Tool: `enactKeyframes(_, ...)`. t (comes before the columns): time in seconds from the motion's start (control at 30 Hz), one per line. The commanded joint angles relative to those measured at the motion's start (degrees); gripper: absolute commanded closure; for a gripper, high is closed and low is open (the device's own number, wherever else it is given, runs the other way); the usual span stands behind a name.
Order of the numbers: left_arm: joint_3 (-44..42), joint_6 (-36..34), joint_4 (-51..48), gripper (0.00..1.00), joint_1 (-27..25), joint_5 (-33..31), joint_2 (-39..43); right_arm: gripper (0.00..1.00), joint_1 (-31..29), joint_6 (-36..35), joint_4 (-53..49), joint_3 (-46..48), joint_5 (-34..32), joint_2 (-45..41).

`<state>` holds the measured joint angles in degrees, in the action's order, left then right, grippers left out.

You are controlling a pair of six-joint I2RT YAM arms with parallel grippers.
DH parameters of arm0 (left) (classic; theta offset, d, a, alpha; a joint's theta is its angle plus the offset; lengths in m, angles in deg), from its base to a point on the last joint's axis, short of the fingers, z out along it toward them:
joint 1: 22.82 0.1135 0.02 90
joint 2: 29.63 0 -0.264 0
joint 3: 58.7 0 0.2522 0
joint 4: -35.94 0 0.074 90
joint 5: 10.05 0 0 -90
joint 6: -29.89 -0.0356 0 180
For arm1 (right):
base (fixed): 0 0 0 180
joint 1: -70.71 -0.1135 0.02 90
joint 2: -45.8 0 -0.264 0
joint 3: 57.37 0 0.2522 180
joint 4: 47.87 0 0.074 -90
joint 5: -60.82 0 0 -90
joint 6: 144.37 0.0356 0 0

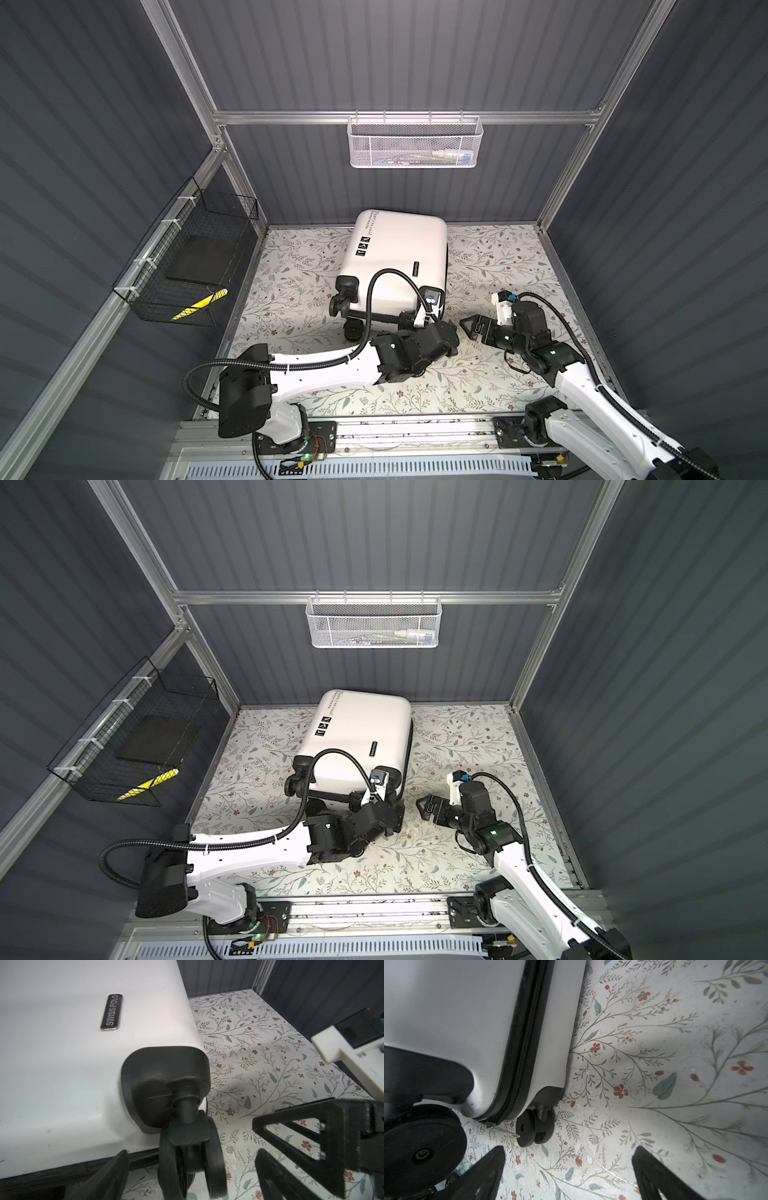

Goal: Pack the luggage

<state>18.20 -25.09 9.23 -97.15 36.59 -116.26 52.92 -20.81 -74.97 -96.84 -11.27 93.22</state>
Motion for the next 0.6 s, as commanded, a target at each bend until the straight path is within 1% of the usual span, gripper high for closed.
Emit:
enactKeyframes(0.0, -0.6, 0.9, 0.1, 0.07, 0.0, -1.5, -1.0, 0.04, 0.0, -0.4, -0.2, 0.2, 3.2, -0.2)
enactKeyframes(0.1, -0.6, 0.6, 0.6, 0.08, 0.1, -0.7, -1.7, 0.05, 0.0, -0.3, 0.0, 0.3, 4.0, -0.3)
enactKeyframes(0.23, -1.1, 0.3, 1.8, 0.15, 1.3, 1.9, -2.1, 0.06, 0.0, -0.2, 0.0, 0.7, 4.3, -0.5)
enactKeyframes(0.33, -1.7, 0.3, 3.4, 0.18, 2.5, 3.9, -2.2, 0.07, -0.1, -0.2, -0.1, 0.9, 4.8, -0.6)
enactKeyframes(0.57, -1.6, -1.5, 5.1, 0.22, 3.2, 5.7, -3.3, 0.1, -0.8, 0.6, 0.6, 2.6, 5.4, -2.9)
